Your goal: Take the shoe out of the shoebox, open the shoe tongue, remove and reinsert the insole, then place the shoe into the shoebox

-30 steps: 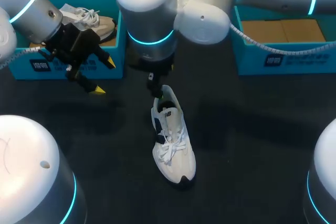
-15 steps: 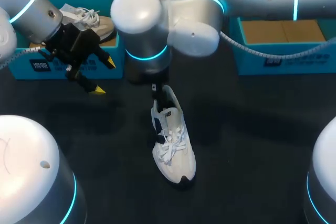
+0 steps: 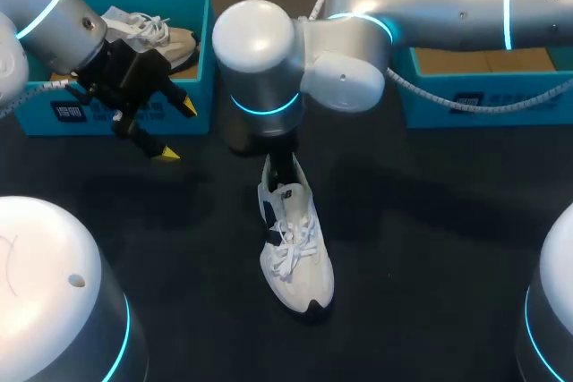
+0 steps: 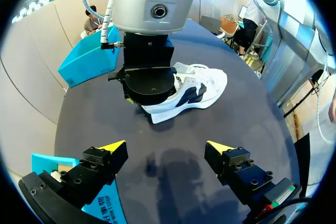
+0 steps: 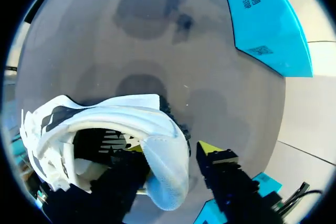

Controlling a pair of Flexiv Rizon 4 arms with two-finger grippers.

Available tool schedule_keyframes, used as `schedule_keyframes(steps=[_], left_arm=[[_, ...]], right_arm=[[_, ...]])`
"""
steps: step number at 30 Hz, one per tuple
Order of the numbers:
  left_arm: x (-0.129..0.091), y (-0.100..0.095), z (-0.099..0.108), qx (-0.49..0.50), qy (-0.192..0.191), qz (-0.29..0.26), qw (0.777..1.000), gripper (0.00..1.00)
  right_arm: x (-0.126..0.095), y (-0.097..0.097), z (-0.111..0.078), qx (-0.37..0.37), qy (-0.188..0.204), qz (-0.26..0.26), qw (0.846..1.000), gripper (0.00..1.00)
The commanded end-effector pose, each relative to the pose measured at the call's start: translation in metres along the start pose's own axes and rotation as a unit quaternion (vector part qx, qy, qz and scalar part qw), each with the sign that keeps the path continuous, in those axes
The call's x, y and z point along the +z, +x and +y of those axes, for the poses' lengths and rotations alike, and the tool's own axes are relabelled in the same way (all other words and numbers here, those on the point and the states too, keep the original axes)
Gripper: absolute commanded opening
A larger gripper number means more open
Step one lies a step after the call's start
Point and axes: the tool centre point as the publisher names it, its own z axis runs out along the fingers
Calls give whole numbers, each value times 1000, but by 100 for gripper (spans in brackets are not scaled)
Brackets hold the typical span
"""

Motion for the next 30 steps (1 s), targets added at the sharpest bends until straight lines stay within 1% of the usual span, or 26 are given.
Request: schedule_keyframes(steps=[1,2,5,7,8,11,12,15,16,19,20,22,24,27,28,30], left_arm=[[0,0,0,0,-1,0,1000,100],[0,0,0,0,-1,0,1000,100],[0,0,0,0,-1,0,1000,100],[0,0,0,0,-1,0,1000,100],[0,0,0,0,-1,0,1000,100],[0,0,0,0,-1,0,1000,100],[0,0,0,0,-1,0,1000,100],[0,0,0,0,-1,0,1000,100],[0,0,0,0,-1,0,1000,100],[0,0,0,0,-1,0,1000,100],[0,0,0,0,-1,0,1000,100],[0,0,0,0,-1,0,1000,100],[0,0,0,0,-1,0,1000,100],[0,0,0,0,-1,0,1000,100],[0,0,0,0,-1,0,1000,100],[0,0,0,0,-1,0,1000,100]], right_arm=[[4,1,-1,-6,-7,3,1000,42],[6,2,0,-9,-7,7,1000,40],[10,6,1,-13,-11,12,1000,38],[11,8,2,-15,-12,14,1000,33],[12,8,2,-16,-12,15,1000,32],[13,9,2,-18,-10,20,1000,9],[13,9,2,-19,-9,22,1000,0],[12,9,3,-19,2,24,1000,0],[10,9,3,-16,11,22,1000,0],[1,6,-2,1,23,27,999,0],[-3,5,-4,5,22,30,999,0],[-15,3,-9,10,26,27,999,0],[-32,1,-14,21,25,26,999,0],[-56,-2,-22,31,39,46,998,0],[-59,-2,-22,32,38,47,998,0],[-82,-5,-28,44,38,41,998,0]])
